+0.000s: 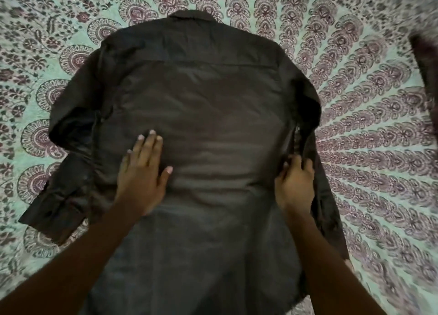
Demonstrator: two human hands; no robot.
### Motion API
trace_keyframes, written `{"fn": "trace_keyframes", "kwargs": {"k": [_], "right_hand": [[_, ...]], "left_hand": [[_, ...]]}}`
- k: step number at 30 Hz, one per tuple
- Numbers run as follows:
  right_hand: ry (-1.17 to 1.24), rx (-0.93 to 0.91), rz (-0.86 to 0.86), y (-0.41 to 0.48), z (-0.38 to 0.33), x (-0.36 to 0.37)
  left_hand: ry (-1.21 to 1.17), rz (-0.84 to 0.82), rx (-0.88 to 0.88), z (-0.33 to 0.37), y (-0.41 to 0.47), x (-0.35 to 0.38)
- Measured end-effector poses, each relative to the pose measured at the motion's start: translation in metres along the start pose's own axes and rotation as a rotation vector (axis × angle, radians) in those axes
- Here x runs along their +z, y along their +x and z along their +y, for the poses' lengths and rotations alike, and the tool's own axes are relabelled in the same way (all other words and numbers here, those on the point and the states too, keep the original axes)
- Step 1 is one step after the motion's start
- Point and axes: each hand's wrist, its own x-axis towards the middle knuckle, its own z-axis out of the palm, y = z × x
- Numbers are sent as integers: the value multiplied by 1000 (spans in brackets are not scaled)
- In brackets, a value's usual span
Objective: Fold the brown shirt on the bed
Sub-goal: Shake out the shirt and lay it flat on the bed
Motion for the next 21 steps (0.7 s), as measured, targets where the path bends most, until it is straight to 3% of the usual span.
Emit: {"fn": "trace_keyframes", "kwargs": {"k": [3, 8, 11, 17, 21], "right_hand": [[-69, 177, -80, -23, 9, 6], [160, 402, -101, -20, 17, 8], [123, 398, -163, -16, 25, 6], [-39, 317, -60, -38, 32, 6], [-32, 319, -101, -39, 31, 14]], "left_hand": [[-21, -147, 87, 37, -34, 21], [54, -245, -17, 50, -39, 33], [54, -307, -29, 49, -35, 32], [78, -462, -64, 55, -29, 19], [96, -538, -79, 58, -24, 17]]}}
